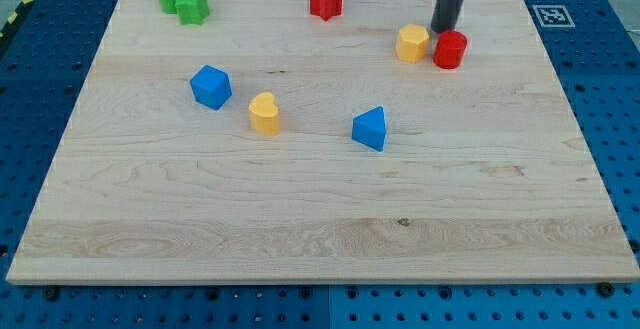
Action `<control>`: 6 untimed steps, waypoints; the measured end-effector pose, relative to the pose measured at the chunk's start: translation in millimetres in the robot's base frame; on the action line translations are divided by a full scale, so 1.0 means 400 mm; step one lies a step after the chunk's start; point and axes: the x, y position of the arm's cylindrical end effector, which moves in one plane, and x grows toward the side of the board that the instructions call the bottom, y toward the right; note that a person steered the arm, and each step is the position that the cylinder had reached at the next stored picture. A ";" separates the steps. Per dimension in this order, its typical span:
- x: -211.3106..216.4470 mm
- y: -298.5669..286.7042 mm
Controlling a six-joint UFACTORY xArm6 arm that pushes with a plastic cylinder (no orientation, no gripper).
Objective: Move the red circle above the yellow hexagon
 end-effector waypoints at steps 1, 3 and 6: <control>0.036 -0.052; 0.168 -0.056; 0.184 -0.013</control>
